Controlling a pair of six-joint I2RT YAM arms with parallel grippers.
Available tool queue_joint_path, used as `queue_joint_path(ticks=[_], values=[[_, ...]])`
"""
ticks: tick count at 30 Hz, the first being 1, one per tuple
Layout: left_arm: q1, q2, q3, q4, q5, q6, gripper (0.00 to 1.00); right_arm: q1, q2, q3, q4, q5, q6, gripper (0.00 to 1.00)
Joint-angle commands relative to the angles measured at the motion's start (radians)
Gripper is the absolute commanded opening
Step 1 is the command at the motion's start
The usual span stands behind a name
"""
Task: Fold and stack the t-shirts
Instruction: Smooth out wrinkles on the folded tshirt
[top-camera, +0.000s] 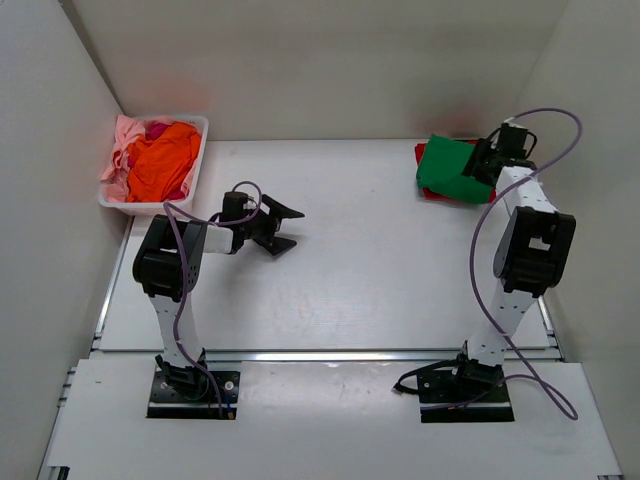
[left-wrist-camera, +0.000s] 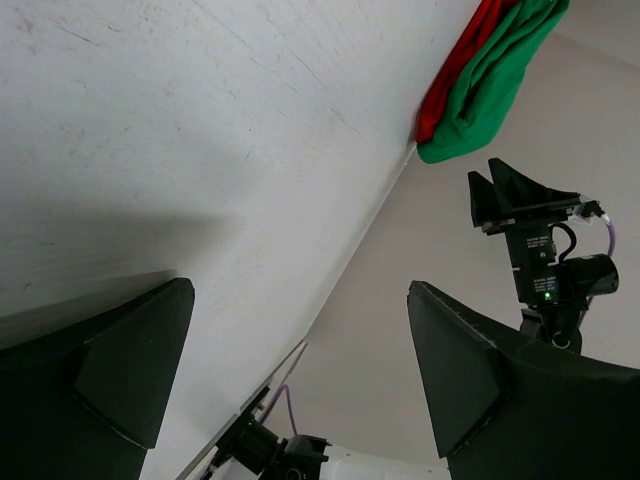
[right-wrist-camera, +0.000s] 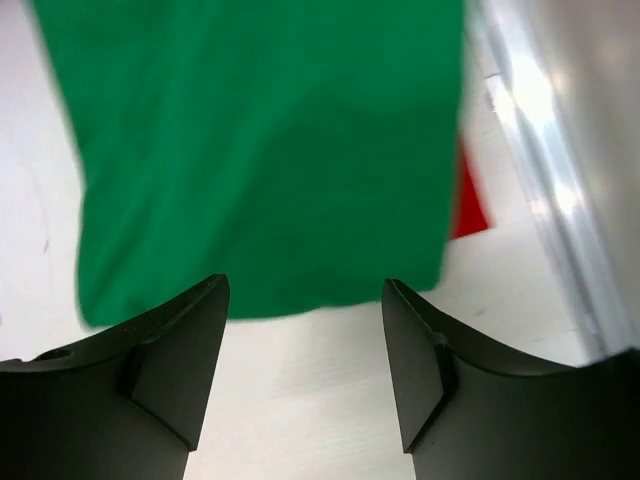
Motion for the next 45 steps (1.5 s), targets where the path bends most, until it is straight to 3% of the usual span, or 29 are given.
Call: queue_joint_path(ticks=[1, 8, 21, 34, 37, 39, 41, 43, 45], values=[[-0.001, -0.065, -0.008, 0.026, 0.008, 0.0, 0.99, -0.033, 0.037, 0.063, 0.066, -0.025, 0.084, 0.6], [0.008, -0.065, -0.009, 0.035, 0.0, -0.004, 0.99, -0.028, 0.137, 0.22, -0.091, 0.055, 0.02, 0.61], [0.01, -0.026, 0.023, 0.043, 0.014, -0.02, 0.99, -0.035, 0.051, 0.062, -0.046, 0.158, -0.001, 0.62], [0.008, -0.011, 0.056, 0.024, 0.019, -0.004, 0.98, -0.1, 0.128, 0.112, -0.022, 0.083, -0.046, 0.62], [0.001, -0.009, 0.063, 0.017, 0.022, -0.006, 0.99, -0.105, 0.161, 0.149, -0.017, 0.042, -0.066, 0.46], [0.005, -0.014, 0.063, 0.009, 0.022, 0.0, 0.99, -0.114, 0.171, 0.17, -0.014, 0.031, -0.084, 0.22], [0.005, -0.006, 0.061, 0.01, 0.022, 0.0, 0.99, -0.119, 0.175, 0.192, -0.005, 0.002, -0.1, 0.1], [0.007, -0.008, 0.058, 0.012, 0.022, -0.001, 0.99, -0.123, 0.19, 0.207, 0.0, -0.017, -0.098, 0.01], [0.004, -0.011, 0.057, 0.012, 0.022, 0.005, 0.99, -0.134, 0.192, 0.23, -0.017, -0.014, -0.112, 0.0]])
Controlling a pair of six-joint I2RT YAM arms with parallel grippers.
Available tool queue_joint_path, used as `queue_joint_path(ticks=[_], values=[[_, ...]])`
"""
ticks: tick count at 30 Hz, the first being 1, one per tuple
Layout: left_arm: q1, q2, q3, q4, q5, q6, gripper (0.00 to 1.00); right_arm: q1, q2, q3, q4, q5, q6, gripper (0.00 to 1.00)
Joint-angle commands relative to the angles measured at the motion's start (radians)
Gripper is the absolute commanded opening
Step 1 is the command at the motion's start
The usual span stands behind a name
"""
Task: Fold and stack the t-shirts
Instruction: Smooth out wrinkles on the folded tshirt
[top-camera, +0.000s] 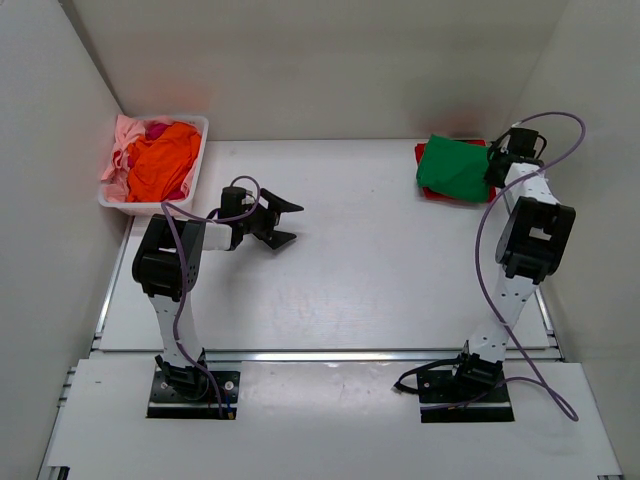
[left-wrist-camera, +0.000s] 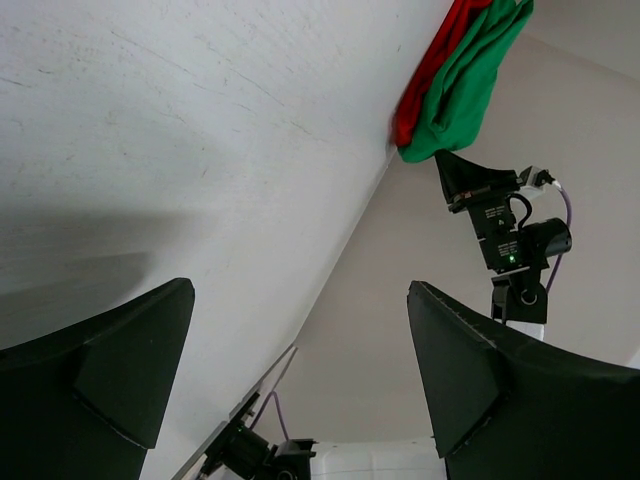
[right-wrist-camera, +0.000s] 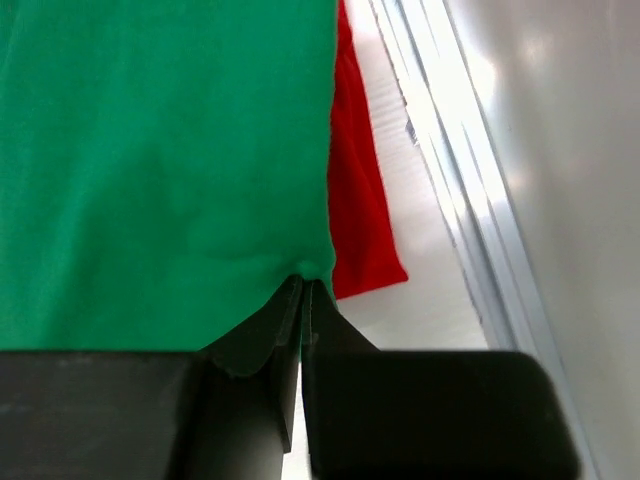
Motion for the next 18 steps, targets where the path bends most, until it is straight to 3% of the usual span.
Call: queue_joint_path(ticks=[1, 6, 12, 18], values=[[-0.004, -0.012, 0.021, 0.007, 0.013, 0.008, 0.99, -0.022, 0.017, 0.061, 0.023, -0.021, -0.035, 0.0], [0.003, -0.021, 0.02, -0.003, 0.015, 0.014, 0.99, -0.016, 0.006, 0.074, 0.024, 0.04, -0.096, 0.0], [-0.005, -0.024, 0.006, -0.004, 0.012, 0.022, 0.98, 0.044, 0.019, 0.106, 0.084, 0.198, -0.357, 0.0], [0.004, -0.022, -0.003, -0.016, 0.01, 0.022, 0.99, 0.049, 0.005, 0.124, 0.13, 0.223, -0.393, 0.0]])
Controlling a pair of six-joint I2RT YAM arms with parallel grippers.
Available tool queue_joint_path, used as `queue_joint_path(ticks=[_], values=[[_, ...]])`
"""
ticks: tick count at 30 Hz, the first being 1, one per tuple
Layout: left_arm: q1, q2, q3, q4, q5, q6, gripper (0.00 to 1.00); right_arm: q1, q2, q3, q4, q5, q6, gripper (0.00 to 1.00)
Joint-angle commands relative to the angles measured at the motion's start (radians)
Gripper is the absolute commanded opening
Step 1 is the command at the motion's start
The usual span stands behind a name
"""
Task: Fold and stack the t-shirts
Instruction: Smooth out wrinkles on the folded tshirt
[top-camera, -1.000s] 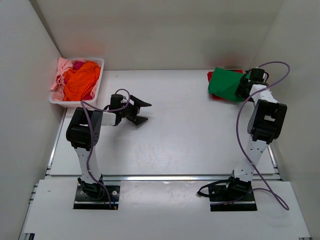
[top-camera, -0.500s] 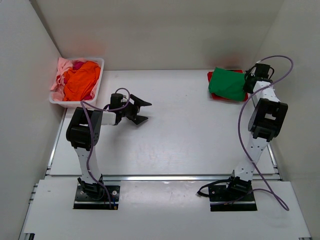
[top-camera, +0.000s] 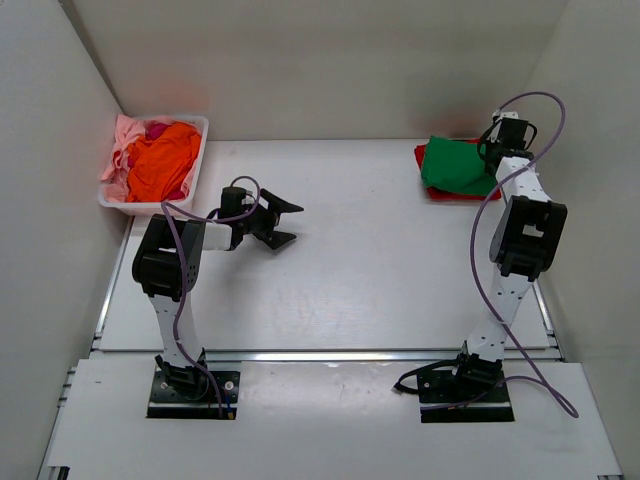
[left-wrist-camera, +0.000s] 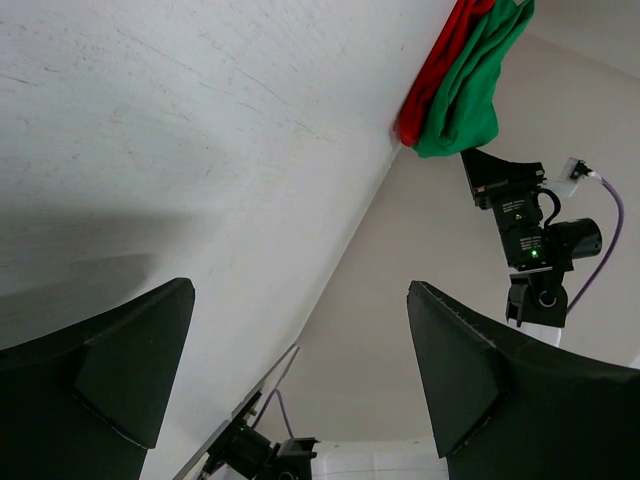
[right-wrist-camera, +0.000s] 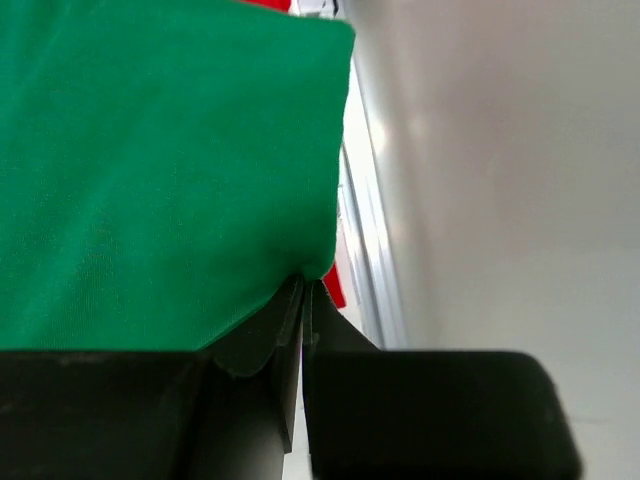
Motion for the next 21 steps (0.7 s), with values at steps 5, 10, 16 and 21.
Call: queue_joint_path(ticks=[5, 10, 16, 21], values=[[-0.01, -0.019, 0.011, -0.014, 0.01, 0.019, 0.99, 0.005, -0.029, 0.063, 0.127, 0.057, -0.086, 0.0], [-0.008, -0.019, 0.002, -0.014, 0.014, 0.02, 0.99, -0.003, -0.028, 0.105, 0.16, 0.05, -0.094, 0.0], [-0.01, -0.021, -0.003, -0.006, 0.01, 0.013, 0.98, -0.017, -0.006, 0.054, 0.168, 0.022, -0.097, 0.0], [-0.004, -0.027, -0.01, -0.016, 0.014, 0.022, 0.98, -0.026, 0.028, 0.022, 0.144, 0.051, -0.074, 0.01]])
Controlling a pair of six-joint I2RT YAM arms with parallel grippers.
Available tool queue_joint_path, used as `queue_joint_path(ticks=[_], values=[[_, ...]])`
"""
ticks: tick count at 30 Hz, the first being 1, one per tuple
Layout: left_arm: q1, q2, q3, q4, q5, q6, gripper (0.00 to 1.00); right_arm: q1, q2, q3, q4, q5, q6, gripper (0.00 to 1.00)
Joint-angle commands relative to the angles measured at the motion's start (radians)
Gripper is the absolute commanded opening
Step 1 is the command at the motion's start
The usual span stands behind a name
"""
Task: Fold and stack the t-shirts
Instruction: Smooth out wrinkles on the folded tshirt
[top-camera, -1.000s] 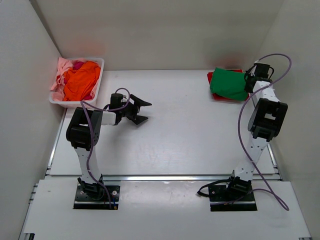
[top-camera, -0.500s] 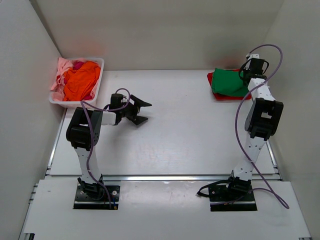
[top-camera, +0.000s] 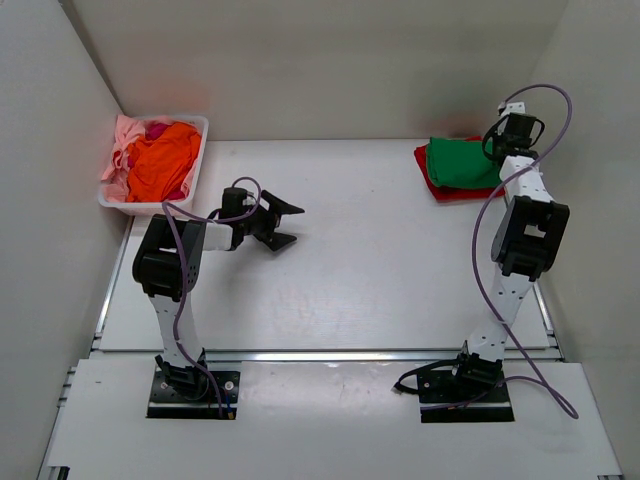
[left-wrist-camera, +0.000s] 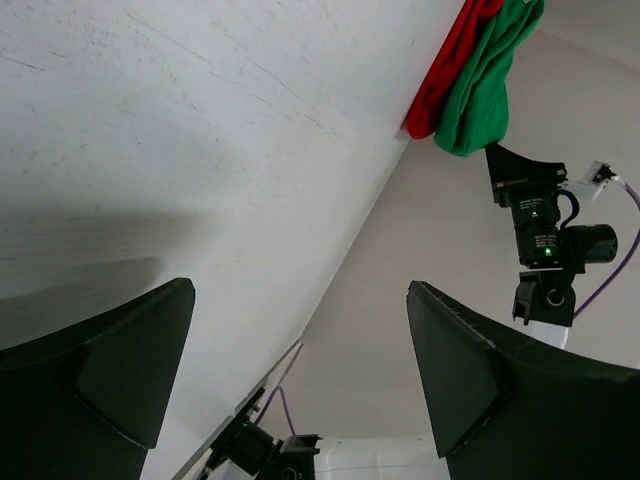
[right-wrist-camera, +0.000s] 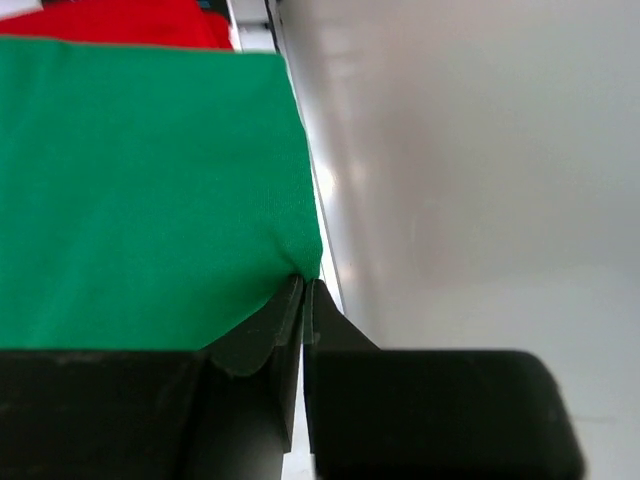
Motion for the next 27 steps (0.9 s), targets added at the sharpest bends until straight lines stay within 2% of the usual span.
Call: queue_joint_path(ticks=[1, 3, 5, 8, 9, 12, 13, 15, 18, 21, 23, 24, 25, 26, 27], values=[[0.006, -0.03, -0.015, -0.005, 0.012, 0.016, 0.99, -0.014, 0.029, -0.003, 0.042, 0.052, 0.02, 0.03], [0.01, -0.042, -0.019, -0.006, 0.015, 0.019, 0.99, -0.016, 0.037, 0.02, 0.035, 0.075, 0.035, 0.16], [0.012, -0.047, -0.018, -0.017, 0.015, 0.026, 0.99, -0.017, 0.04, 0.035, 0.027, 0.089, 0.037, 0.21], [0.012, -0.053, -0.012, -0.032, 0.014, 0.036, 0.99, -0.005, 0.0, 0.055, 0.026, 0.086, 0.043, 0.47], [0.015, -0.056, -0.004, -0.032, 0.014, 0.036, 0.99, 0.0, -0.019, 0.068, 0.021, 0.103, 0.037, 0.52], [0.015, -0.067, 0.016, -0.075, 0.023, 0.065, 0.99, 0.03, -0.108, 0.049, 0.006, 0.086, 0.046, 0.77], [0.015, -0.077, 0.019, -0.104, 0.023, 0.078, 0.99, 0.035, -0.127, 0.028, 0.01, 0.086, 0.052, 0.99], [0.018, -0.105, 0.033, -0.149, 0.031, 0.117, 0.98, 0.07, -0.249, -0.05, 0.009, 0.071, 0.108, 0.99], [0.027, -0.159, 0.057, -0.264, 0.034, 0.199, 0.99, 0.116, -0.445, -0.307, 0.051, 0.044, 0.222, 0.99], [0.029, -0.206, 0.141, -0.529, -0.036, 0.395, 0.99, 0.196, -0.623, -0.553, 0.055, 0.06, 0.245, 1.0], [0.019, -0.237, 0.223, -0.767, -0.139, 0.555, 0.99, 0.219, -0.69, -0.642, 0.03, 0.03, 0.3, 0.99], [0.018, -0.249, 0.291, -0.828, -0.223, 0.659, 0.99, 0.234, -0.725, -0.647, -0.005, 0.013, 0.334, 0.99], [0.019, -0.237, 0.383, -0.962, -0.33, 0.777, 0.99, 0.256, -0.75, -0.652, -0.037, 0.022, 0.331, 0.99], [-0.002, -0.225, 0.434, -1.092, -0.38, 0.84, 0.98, 0.283, -0.757, -0.658, -0.066, 0.028, 0.316, 0.99], [-0.02, -0.205, 0.512, -1.205, -0.522, 0.959, 0.99, 0.292, -0.783, -0.666, -0.079, 0.042, 0.32, 0.99]])
